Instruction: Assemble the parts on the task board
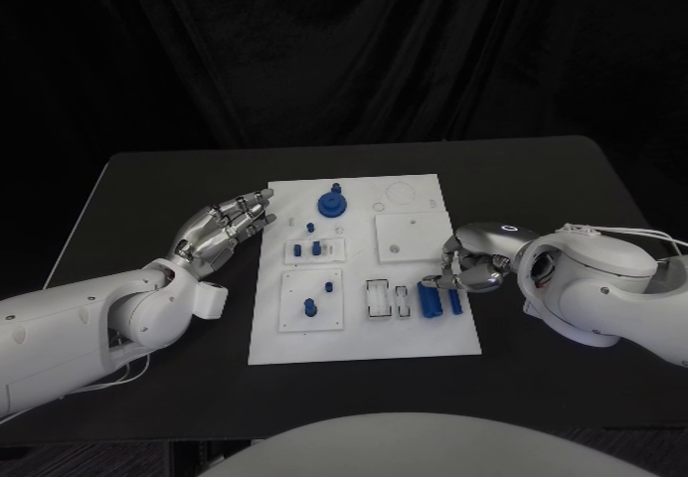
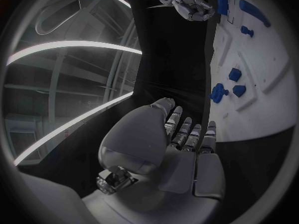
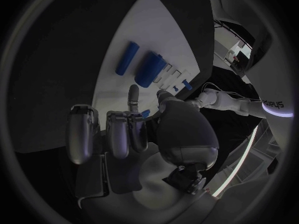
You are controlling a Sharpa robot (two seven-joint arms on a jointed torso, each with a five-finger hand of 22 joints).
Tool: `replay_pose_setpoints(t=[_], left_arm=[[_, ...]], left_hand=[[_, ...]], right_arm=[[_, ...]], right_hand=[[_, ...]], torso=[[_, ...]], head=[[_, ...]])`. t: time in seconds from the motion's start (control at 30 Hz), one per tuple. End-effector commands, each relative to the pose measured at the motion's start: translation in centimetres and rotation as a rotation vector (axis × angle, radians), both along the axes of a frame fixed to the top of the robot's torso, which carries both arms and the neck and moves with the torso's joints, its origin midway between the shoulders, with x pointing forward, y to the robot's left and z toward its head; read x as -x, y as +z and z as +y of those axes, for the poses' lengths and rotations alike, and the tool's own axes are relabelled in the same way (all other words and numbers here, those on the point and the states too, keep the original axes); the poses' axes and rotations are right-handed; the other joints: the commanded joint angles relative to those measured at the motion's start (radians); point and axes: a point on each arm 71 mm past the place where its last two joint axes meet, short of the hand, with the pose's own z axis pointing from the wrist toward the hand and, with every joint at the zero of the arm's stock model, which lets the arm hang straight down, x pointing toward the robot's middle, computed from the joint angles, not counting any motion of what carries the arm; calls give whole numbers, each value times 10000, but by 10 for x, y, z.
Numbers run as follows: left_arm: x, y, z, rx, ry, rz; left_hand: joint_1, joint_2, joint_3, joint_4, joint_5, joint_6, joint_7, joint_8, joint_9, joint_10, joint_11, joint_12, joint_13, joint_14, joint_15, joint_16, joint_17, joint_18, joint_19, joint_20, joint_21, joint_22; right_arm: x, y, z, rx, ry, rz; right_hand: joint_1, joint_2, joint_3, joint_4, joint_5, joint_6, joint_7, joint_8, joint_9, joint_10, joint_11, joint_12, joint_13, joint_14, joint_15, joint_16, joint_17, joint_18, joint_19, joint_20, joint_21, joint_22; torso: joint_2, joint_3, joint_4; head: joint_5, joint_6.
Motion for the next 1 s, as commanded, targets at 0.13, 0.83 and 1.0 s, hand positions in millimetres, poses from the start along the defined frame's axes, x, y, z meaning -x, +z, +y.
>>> replay_pose_setpoints(t=[0.13, 0.83, 1.0], left_arm=[[1, 7, 1, 577, 93, -850], [-1, 6, 2, 547, 45, -764], [-2, 5, 2, 534, 16, -720]], left_hand=[[-13, 2, 42, 6, 67, -9, -79, 32, -6, 37, 44, 54, 4, 10, 56, 69, 13, -63, 32, 32, 52, -15], [-21, 6, 81, 2, 77, -15, -80, 28, -9, 36, 76, 58, 3, 17, 83, 78, 15, -65, 46, 57, 57, 6], [-20, 8, 93, -1, 82, -17, -76, 27, -9, 34, 81, 57, 3, 17, 89, 78, 15, -65, 50, 63, 58, 10]], right_arm=[[7, -11, -4, 1428, -312, 115], [14, -10, 13, 706, 89, -312], [15, -12, 15, 687, 147, -266]], right_hand=[[-185, -54, 93, 27, -115, -14, -99, 155, 223, 1044, -87, 52, 2629, 952, -77, -59, 2186, -124, 513, -108, 72, 2195], [-596, -29, 280, 7, -816, 9, -171, 265, 641, 1044, -158, 52, 2629, 952, -142, -72, 2163, -129, 519, -175, 113, 2200], [-376, -35, 378, -36, -823, 4, -185, 268, 724, 1044, -172, 52, 2629, 951, -155, -76, 2156, -128, 518, -187, 117, 2199]], torso=[[9, -2, -24], [-4, 3, -2], [-12, 0, -20]], head=[[-28, -1], [-103, -1], [-83, -1]])
